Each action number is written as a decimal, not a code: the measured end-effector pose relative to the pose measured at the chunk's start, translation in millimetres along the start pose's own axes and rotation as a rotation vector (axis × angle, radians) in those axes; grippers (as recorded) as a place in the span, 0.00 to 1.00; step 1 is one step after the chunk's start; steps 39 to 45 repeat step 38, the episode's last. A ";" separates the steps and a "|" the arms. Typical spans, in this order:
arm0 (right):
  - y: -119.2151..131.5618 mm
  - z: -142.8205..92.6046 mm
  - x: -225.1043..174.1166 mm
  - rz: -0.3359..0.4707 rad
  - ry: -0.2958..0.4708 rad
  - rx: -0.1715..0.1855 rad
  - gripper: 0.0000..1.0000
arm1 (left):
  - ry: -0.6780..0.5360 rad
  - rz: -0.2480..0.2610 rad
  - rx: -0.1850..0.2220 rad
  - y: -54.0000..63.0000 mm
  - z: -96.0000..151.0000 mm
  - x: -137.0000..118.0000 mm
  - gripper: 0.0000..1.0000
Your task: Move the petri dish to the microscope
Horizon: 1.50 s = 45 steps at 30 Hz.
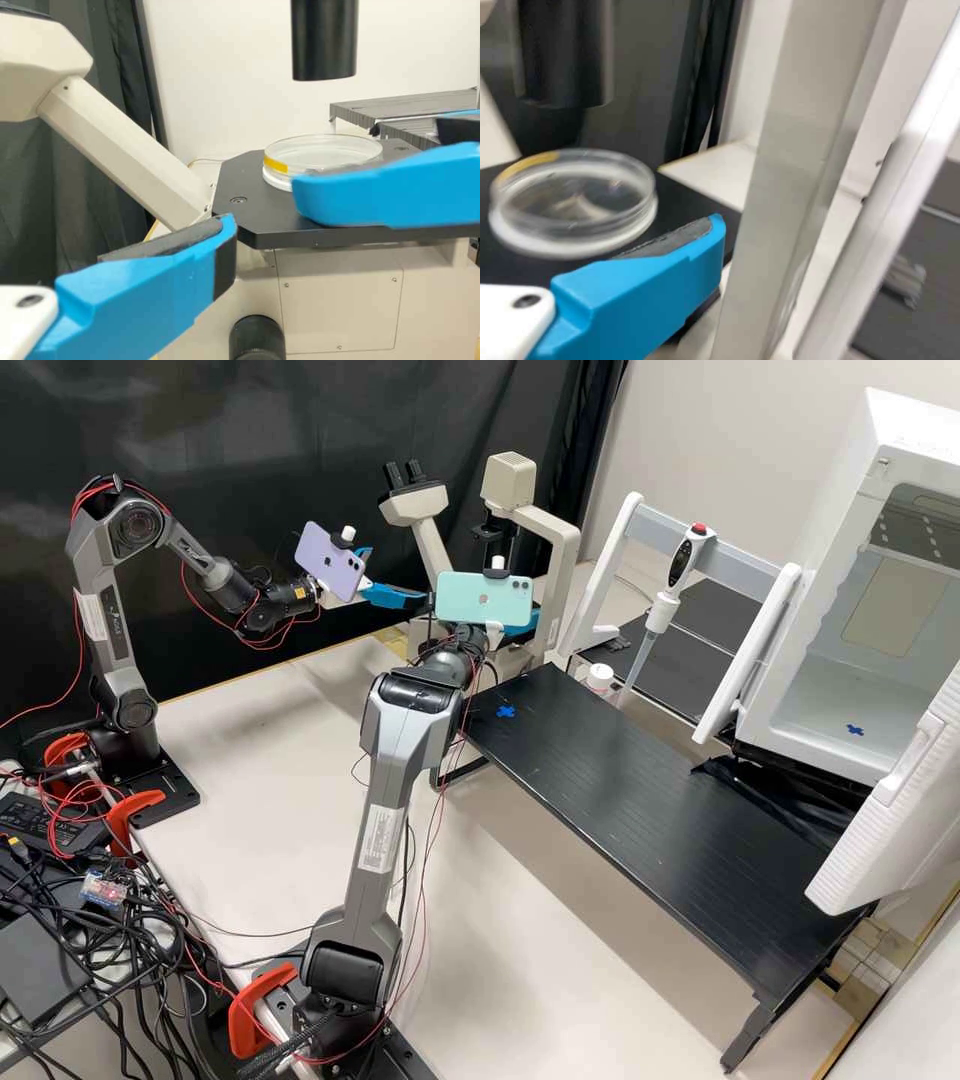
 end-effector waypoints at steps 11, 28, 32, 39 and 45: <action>14.2 -15.0 -117.5 0.096 0.260 -0.077 1.00 | 0.000 0.000 0.000 0.0 0.0 0.0 1.00; 36.6 64.4 -265.1 0.514 0.219 -0.001 1.00 | 0.000 0.000 0.000 0.0 0.0 0.0 1.00; 30.8 92.9 -277.4 0.570 0.039 0.038 1.00 | 0.000 0.000 0.000 0.0 0.0 0.0 1.00; 28.7 130.3 -293.7 0.617 -0.148 0.094 1.00 | 0.000 0.000 0.000 0.0 0.0 0.0 1.00; 28.7 130.3 -293.7 0.617 -0.148 0.094 1.00 | 0.000 0.000 0.000 0.0 0.0 0.0 1.00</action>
